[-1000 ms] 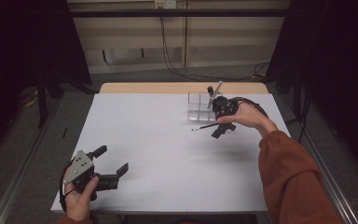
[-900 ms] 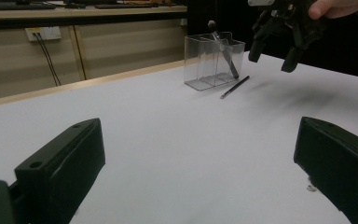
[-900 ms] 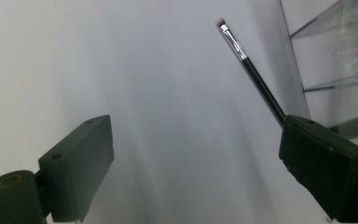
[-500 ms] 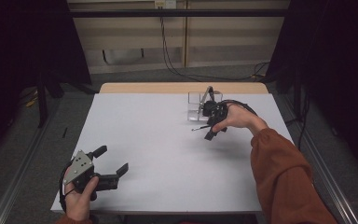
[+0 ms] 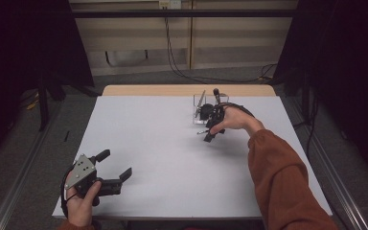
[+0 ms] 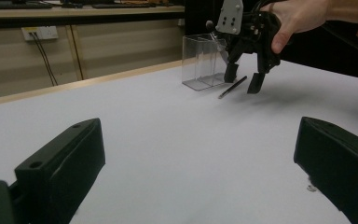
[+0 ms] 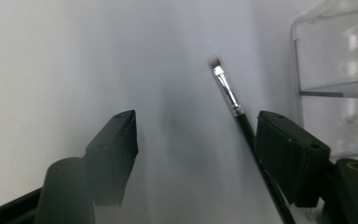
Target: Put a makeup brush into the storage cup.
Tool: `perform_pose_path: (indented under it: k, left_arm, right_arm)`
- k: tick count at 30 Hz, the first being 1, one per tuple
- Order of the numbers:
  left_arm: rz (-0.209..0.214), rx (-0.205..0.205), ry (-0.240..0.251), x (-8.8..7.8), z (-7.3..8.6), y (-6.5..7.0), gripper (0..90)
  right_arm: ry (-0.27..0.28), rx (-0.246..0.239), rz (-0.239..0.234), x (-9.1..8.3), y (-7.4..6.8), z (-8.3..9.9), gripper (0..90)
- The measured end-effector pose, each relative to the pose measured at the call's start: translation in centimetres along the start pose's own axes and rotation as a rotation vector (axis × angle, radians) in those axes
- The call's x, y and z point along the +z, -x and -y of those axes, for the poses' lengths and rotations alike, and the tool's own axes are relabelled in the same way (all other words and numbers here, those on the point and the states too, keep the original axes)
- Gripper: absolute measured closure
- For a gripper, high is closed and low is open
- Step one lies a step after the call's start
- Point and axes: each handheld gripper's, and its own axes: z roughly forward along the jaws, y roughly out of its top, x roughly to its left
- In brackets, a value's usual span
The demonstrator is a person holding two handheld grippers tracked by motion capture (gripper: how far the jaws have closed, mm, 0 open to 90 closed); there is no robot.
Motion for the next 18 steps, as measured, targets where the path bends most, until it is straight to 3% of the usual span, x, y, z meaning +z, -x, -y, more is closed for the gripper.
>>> perform_pose_path:
  k: [7, 18]
  left_arm:
    - [0.001, 0.003, -0.002, 0.01, -0.02, 0.01, 1.9]
    - [0.006, 0.007, -0.004, 0.03, -0.01, 0.03, 1.9]
  right_arm:
    - [-0.015, -0.009, -0.009, 0.32, 0.17, -0.39, 34.3]
    - [-0.027, -0.069, 0.016, 0.83, -0.44, -0.91, 31.9]
